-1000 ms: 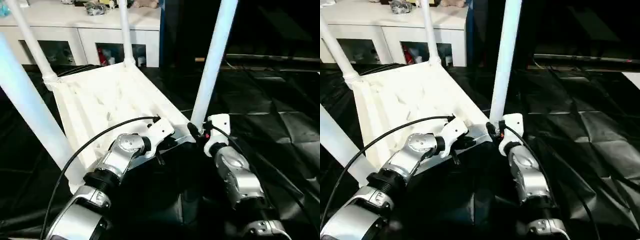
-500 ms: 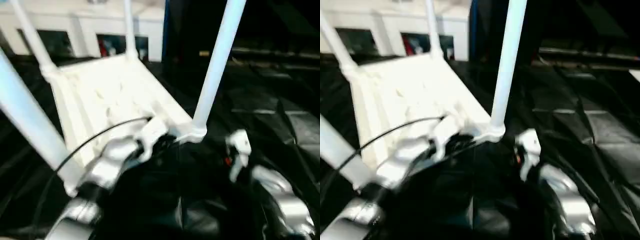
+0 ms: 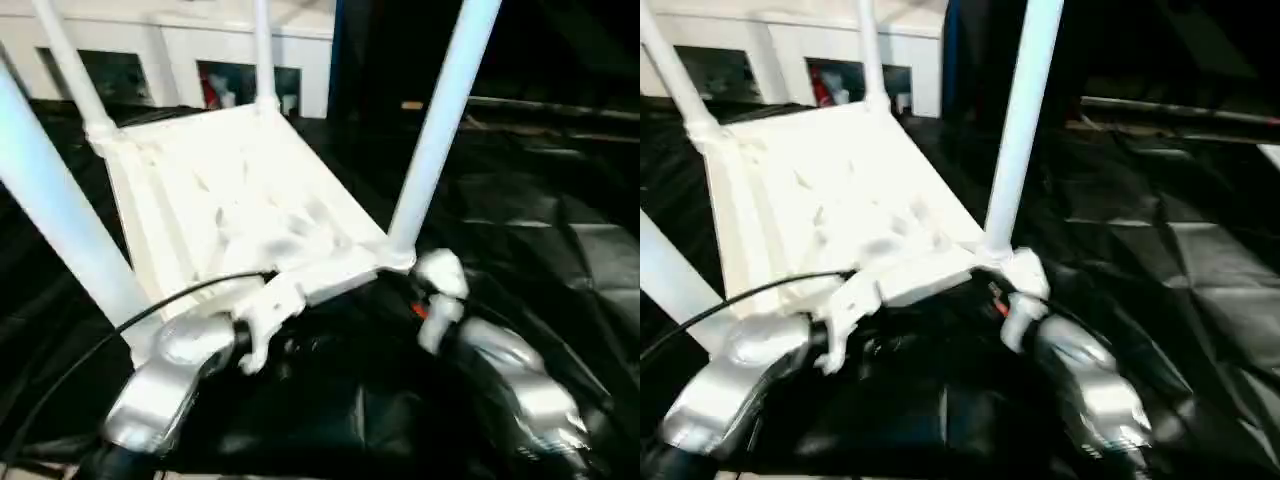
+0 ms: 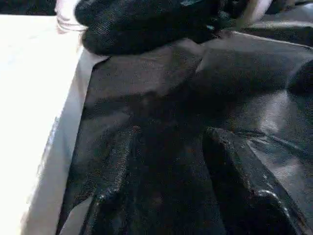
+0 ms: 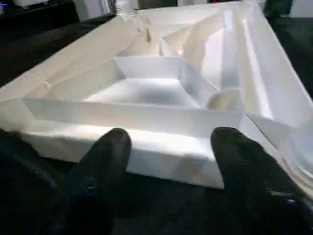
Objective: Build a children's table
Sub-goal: Rotate table base
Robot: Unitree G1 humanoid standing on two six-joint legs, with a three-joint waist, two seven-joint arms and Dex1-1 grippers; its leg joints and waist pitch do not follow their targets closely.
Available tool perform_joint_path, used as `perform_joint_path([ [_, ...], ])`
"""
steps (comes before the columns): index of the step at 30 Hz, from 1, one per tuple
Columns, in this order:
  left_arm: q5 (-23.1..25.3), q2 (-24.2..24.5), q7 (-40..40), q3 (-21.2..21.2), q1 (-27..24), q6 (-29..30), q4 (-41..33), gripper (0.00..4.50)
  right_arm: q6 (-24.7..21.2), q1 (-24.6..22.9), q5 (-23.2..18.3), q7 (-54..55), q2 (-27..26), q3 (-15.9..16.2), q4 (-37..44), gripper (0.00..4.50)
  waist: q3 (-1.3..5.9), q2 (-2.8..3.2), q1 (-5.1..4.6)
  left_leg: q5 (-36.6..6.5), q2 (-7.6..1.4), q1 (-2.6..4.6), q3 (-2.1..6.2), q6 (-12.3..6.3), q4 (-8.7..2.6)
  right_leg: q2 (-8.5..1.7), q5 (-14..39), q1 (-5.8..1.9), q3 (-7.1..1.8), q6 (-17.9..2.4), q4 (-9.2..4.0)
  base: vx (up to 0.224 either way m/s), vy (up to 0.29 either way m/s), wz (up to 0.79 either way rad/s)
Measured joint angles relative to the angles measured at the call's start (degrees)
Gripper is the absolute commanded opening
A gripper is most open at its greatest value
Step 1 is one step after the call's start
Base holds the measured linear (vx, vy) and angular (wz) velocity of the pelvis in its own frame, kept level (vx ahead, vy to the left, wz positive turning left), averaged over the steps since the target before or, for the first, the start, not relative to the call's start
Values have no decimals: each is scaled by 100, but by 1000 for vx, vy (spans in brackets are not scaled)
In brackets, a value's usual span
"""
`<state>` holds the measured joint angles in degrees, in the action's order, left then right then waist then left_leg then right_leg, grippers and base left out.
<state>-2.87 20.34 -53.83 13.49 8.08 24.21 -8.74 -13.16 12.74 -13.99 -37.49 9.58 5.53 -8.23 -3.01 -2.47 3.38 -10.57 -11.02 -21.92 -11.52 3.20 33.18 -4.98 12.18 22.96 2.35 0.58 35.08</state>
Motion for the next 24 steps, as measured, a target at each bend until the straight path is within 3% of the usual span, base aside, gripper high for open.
perform_joint_path([
  [3, -114, 139, 112, -23, -336, 290, -486, 268, 157, 293, 7, 135, -176, -17, -282, 242, 1, -19, -22, 13, 0, 0, 1, 5, 1, 1, -9, 4, -1, 1, 2, 0, 0, 0],
  [5, -153, 173, 198, -61, -507, 436, -722, 305, 310, 506, 28, 301, -268, -61, -486, 214, 4, -38, -4, 16, -1, 0, 2, 6, 1, 3, -9, 4, 1, 2, 4, 0, 0, 0],
  [12, -447, 486, 171, -457, -1216, 455, -1323, 352, 722, 1248, 138, 1079, -569, -403, -1457, 159, 8, -86, 13, 28, -2, -2, 3, 3, 8, 6, -9, 6, -1, 2, 8, 0, 0, 0],
  [14, -573, 647, 133, -556, -1359, 441, -1431, 383, 782, 1440, 148, 1329, -620, -494, -1775, 136, 9, -88, 17, 28, -2, -2, 3, 4, 15, 7, -10, 6, -3, 2, 16, 0, 0, 0],
  [18, -663, 814, 27, -735, -1498, 428, -1480, 403, 974, 1645, 252, 1639, -639, -605, -2203, 108, 9, -87, 30, 28, -4, -2, 5, 4, 37, 7, -13, 2, -6, 6, 31, 0, 0, 0],
  [24, -1205, 1376, -477, -1107, -1901, 457, -1719, 450, 1332, 2302, 365, 2311, -623, -846, -3293, 48, 7, -84, 22, 27, -3, 0, 6, 6, 64, 6, -24, 5, -18, 7, 68, 0, 0, 0],
])
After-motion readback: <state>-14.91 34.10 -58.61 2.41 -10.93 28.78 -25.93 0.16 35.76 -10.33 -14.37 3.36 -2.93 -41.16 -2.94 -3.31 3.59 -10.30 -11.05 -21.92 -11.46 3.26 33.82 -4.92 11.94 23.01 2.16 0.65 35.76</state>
